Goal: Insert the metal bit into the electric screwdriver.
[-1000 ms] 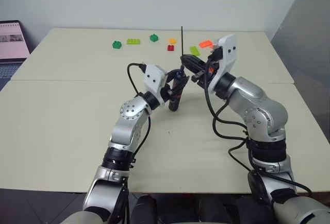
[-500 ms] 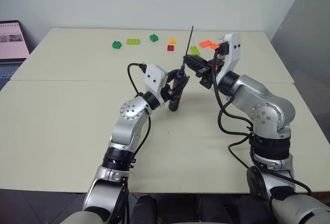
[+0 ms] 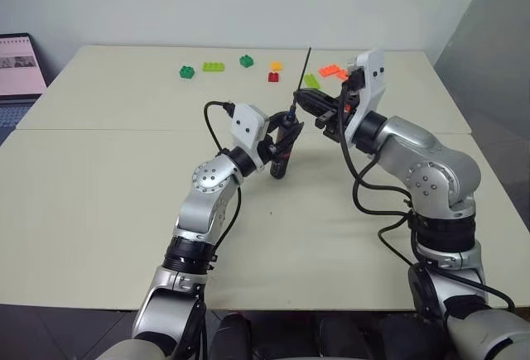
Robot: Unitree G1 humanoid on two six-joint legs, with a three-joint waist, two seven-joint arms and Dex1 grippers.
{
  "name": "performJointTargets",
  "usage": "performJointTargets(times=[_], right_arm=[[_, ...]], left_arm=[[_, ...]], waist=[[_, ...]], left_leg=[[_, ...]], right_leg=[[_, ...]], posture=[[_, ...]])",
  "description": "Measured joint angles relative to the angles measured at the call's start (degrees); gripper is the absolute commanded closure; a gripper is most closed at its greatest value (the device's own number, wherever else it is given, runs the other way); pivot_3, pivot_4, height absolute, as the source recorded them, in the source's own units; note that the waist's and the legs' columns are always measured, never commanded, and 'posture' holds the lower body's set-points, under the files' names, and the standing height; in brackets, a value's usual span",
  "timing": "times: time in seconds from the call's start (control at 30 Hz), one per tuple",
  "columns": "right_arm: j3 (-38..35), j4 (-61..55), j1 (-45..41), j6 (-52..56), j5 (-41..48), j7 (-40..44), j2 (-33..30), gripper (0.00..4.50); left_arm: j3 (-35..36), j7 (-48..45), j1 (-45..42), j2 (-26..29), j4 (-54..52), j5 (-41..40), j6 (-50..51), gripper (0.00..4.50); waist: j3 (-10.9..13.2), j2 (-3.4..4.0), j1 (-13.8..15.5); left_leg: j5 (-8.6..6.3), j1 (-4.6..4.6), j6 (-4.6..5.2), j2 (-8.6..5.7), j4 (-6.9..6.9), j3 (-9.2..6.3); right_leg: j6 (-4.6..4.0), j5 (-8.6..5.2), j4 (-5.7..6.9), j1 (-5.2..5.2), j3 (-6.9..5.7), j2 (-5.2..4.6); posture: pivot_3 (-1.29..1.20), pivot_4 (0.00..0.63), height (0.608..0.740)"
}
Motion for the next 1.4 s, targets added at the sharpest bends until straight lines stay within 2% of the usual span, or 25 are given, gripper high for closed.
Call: performJointTargets(times=[0.23,0.5,1.4], right_arm=[[0.7,3.4,-3.3,0.6,-0.3,2.2,-1.2,4.50],[0.1,-0.6,-2.7,3.8,0.0,-1.3,-1.0,4.50],[0.4,-8.0,-0.3,7.9,-0.3,-8.0,0.5,4.50]], left_arm=[[-0.1,-0.2,0.0,0.0,0.0,0.0,-0.5,2.86],[-0.1,0.0,-0.1,0.0,0.0,0.0,-0.9,2.86],[-0.5,0.2,-0.3,0.2,0.0,0.0,-0.9,2.86]], waist=[[0.0,0.00,0.0],[0.0,0.00,0.0],[0.0,0.00,0.0]], left_leg=[[0.00,-0.14,0.00,0.00,-0.03,0.00],[0.01,-0.51,0.00,0.01,0.01,-0.01],[0.04,-0.58,0.03,0.01,0.02,-0.01]], right_leg=[[0.00,0.00,-0.01,-0.15,0.00,0.00],[-0.01,0.01,0.04,-0.50,0.00,0.00],[-0.01,0.01,0.05,-0.56,-0.02,0.00]], posture=[[0.00,0.150,0.740],[0.00,0.150,0.740],[0.00,0.150,0.740]])
